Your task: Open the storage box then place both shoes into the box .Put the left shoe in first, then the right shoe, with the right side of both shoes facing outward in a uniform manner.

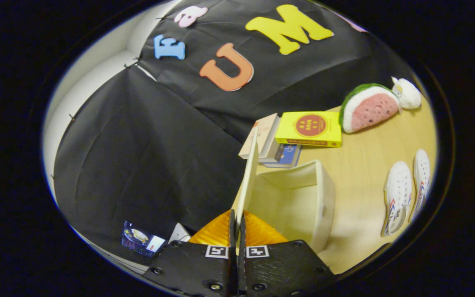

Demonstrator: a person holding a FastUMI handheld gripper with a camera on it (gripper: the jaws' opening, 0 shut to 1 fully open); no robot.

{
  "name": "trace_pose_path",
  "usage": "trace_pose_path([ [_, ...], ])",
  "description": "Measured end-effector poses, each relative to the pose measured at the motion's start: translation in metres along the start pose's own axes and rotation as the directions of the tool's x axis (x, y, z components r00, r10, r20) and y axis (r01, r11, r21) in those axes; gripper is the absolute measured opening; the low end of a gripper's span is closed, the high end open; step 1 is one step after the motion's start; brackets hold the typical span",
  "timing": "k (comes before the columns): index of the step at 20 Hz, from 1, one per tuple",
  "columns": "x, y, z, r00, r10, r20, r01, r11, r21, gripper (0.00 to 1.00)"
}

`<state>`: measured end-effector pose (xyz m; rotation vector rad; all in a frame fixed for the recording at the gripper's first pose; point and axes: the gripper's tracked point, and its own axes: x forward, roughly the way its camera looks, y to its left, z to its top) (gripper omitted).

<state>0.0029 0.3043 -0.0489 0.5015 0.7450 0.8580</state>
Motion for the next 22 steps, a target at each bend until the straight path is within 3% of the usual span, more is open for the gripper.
trace_pose_path([
  [4, 0.047, 0.073, -0.010, 0.999, 0.033, -0.038, -0.037, 0.993, -0.109, 0.01],
  [10, 0.124, 0.126, -0.042, 0.996, -0.046, -0.076, 0.024, 0.963, -0.270, 0.02],
  [11, 0.132, 0.131, -0.046, 0.995, -0.063, -0.076, 0.037, 0.950, -0.310, 0.11],
  [13, 0.148, 0.150, -0.055, 0.995, -0.070, -0.076, 0.037, 0.927, -0.374, 0.20],
  [19, 0.154, 0.174, -0.061, 0.998, -0.048, -0.036, 0.025, 0.885, -0.466, 0.76],
  [22, 0.137, 0.163, -0.044, 0.996, -0.071, 0.046, 0.085, 0.854, -0.513, 0.86],
])
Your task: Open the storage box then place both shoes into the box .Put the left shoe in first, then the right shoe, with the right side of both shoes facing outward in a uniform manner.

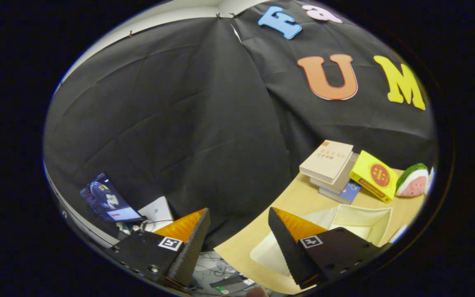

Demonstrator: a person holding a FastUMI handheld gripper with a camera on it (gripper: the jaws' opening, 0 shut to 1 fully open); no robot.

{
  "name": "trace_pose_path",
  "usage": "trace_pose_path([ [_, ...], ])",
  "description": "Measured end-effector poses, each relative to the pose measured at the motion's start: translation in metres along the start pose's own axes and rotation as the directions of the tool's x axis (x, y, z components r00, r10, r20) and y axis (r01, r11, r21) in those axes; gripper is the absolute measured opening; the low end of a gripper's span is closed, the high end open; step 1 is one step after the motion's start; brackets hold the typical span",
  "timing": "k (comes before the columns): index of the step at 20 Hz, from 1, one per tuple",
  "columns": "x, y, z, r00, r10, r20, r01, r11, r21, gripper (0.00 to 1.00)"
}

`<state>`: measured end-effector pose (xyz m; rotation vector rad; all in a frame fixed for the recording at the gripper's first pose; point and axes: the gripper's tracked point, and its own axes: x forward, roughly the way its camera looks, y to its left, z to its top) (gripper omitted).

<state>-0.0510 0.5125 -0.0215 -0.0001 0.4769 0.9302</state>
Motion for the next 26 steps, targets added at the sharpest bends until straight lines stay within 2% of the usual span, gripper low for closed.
trace_pose_path([
  [4, -0.035, -0.041, 0.007, 0.994, -0.074, 0.078, 0.075, 0.997, -0.012, 0.94],
  [10, -0.104, -0.135, -0.002, 0.968, -0.209, 0.140, 0.209, 0.978, 0.012, 0.94],
  [15, -0.163, -0.232, -0.033, 0.930, -0.344, 0.132, 0.336, 0.939, 0.079, 0.94],
  [18, -0.194, -0.286, -0.063, 0.903, -0.419, 0.094, 0.410, 0.907, 0.094, 0.94],
  [23, -0.229, -0.379, -0.134, 0.845, -0.530, -0.074, 0.535, 0.836, 0.120, 0.94],
  [26, -0.229, -0.416, -0.185, 0.821, -0.533, -0.205, 0.567, 0.804, 0.179, 0.94],
])
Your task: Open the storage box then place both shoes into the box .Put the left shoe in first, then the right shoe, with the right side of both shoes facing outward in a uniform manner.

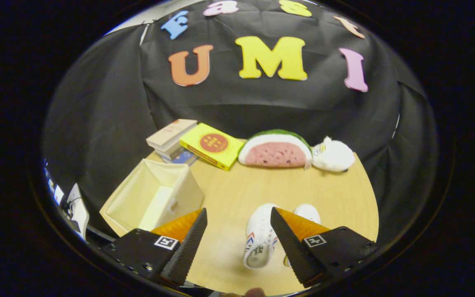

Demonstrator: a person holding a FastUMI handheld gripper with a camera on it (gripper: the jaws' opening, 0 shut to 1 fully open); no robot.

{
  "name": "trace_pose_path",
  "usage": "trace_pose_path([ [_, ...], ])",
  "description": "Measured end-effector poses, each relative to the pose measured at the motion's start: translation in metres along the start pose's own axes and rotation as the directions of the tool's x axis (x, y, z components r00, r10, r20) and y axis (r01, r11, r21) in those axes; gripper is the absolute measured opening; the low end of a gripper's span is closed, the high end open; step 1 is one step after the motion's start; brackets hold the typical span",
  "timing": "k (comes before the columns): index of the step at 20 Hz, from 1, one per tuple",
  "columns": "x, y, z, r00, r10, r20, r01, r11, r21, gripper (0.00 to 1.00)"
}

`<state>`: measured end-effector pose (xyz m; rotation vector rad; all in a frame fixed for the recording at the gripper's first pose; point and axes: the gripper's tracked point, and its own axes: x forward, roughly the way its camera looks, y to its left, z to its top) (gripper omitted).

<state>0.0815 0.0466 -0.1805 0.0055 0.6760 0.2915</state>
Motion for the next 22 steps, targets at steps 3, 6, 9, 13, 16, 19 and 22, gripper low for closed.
trace_pose_path([
  [3, 0.028, -0.032, -0.034, 0.991, -0.013, -0.130, 0.016, 1.000, 0.024, 0.94],
  [6, 0.055, -0.049, -0.062, 0.969, -0.009, -0.245, 0.014, 1.000, 0.015, 0.94],
  [9, 0.076, -0.057, -0.080, 0.945, 0.009, -0.328, -0.001, 1.000, 0.025, 0.94],
  [13, 0.098, -0.065, -0.098, 0.903, 0.017, -0.429, -0.009, 1.000, 0.022, 0.94],
  [16, 0.110, -0.069, -0.108, 0.874, 0.037, -0.485, -0.011, 0.998, 0.056, 0.86],
  [19, 0.116, -0.066, -0.117, 0.849, 0.075, -0.523, -0.022, 0.994, 0.106, 0.80],
  [22, 0.120, -0.058, -0.123, 0.828, 0.123, -0.547, -0.038, 0.986, 0.163, 0.70],
])
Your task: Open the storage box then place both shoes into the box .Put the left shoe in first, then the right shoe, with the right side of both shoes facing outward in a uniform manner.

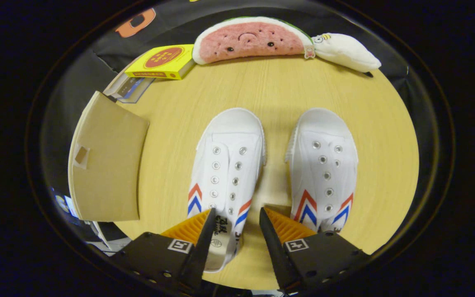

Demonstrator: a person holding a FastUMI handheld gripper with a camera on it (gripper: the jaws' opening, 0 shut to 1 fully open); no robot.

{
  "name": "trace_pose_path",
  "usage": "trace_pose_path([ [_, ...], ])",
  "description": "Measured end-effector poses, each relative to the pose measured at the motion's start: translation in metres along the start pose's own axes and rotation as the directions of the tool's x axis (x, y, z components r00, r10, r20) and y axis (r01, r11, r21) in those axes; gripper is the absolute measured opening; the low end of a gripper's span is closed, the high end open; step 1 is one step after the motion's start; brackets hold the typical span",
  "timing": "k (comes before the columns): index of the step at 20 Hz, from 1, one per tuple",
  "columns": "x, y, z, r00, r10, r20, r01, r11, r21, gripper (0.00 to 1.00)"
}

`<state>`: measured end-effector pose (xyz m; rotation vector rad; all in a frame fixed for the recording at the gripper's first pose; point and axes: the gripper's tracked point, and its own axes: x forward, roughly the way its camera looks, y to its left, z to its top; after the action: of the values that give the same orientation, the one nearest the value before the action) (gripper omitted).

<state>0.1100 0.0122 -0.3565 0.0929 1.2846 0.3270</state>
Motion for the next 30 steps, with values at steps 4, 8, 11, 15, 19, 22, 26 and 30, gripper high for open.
trace_pose_path([
  [4, 0.003, 0.007, -0.001, 0.998, 0.046, -0.029, -0.045, 0.997, 0.056, 0.51],
  [8, 0.006, 0.001, -0.003, 0.999, 0.015, -0.048, -0.012, 0.998, 0.063, 0.25],
  [11, -0.004, 0.002, -0.002, 0.998, 0.044, -0.043, -0.039, 0.993, 0.108, 0.04],
  [15, -0.003, 0.013, -0.008, 0.994, 0.107, -0.023, -0.101, 0.976, 0.191, 0.00],
  [19, -0.008, 0.023, -0.014, 0.989, 0.145, -0.004, -0.140, 0.966, 0.219, 0.00],
  [22, -0.018, 0.033, -0.015, 0.987, 0.162, 0.016, -0.162, 0.966, 0.203, 0.00],
  [26, -0.044, 0.054, -0.010, 0.982, 0.179, 0.055, -0.185, 0.970, 0.160, 0.00],
  [30, -0.083, 0.091, -0.005, 0.973, 0.206, 0.106, -0.219, 0.968, 0.126, 0.00],
])
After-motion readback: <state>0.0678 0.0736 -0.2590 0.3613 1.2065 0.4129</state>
